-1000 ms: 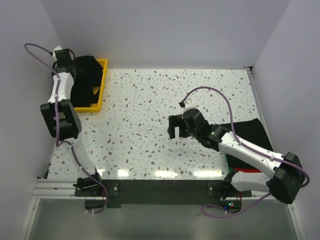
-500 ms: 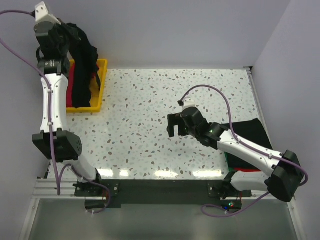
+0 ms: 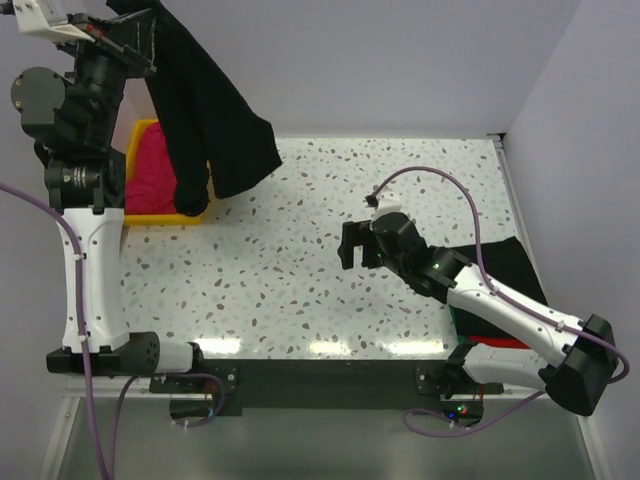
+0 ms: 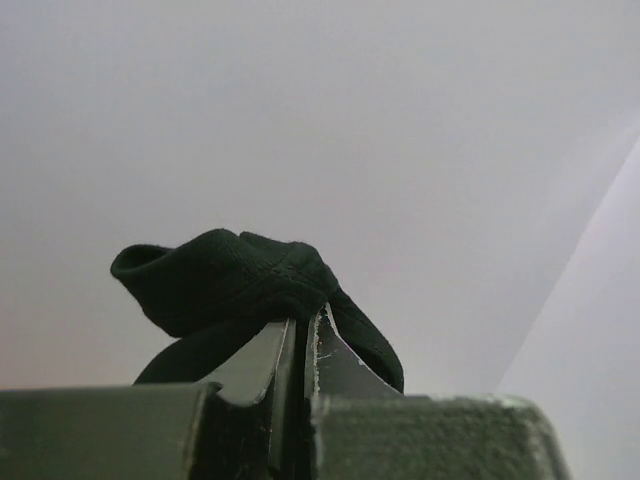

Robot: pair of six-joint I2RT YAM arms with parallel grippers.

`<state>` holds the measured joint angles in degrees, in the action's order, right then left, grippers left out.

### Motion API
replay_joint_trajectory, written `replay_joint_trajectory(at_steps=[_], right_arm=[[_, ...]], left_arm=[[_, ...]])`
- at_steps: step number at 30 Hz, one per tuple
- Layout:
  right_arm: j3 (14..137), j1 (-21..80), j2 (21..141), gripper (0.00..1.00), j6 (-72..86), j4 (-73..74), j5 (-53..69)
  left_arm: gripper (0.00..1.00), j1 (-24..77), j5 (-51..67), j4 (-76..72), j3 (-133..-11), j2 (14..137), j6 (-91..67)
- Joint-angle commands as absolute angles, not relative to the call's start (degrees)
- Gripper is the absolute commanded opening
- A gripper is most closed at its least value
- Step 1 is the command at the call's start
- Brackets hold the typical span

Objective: Fold and stack the t-shirts
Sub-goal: Move the tshirt to the center of the board

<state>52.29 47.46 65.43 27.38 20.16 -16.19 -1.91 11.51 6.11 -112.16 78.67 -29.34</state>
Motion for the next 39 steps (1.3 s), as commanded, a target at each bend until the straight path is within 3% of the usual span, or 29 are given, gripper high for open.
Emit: replay_joint_trajectory(at_steps=[1,24,33,39], right_arm=[[53.4,47.5,63.5,0.99,28.7,20.9,-19.2],[56.1,47.5,60.6,0.99,29.1,23.5,-21.0],[56.7,47.4,61.6,0.99,28.9,22.9,-22.2],[58.5,47.5,64.9,0.97,28.8,18.7,-16.5]], left_arm=[[0.00,-0.5,15.7,0.9,-107.3,78.7,-32.3],[0.00,20.4,18.5,4.7,-114.1,80.6,-27.8],[0.00,20.5,18.5,1.9,-101.3,78.0,-29.4],[0.00,20.5,20.6,1.2,-97.0,78.1,-30.5]])
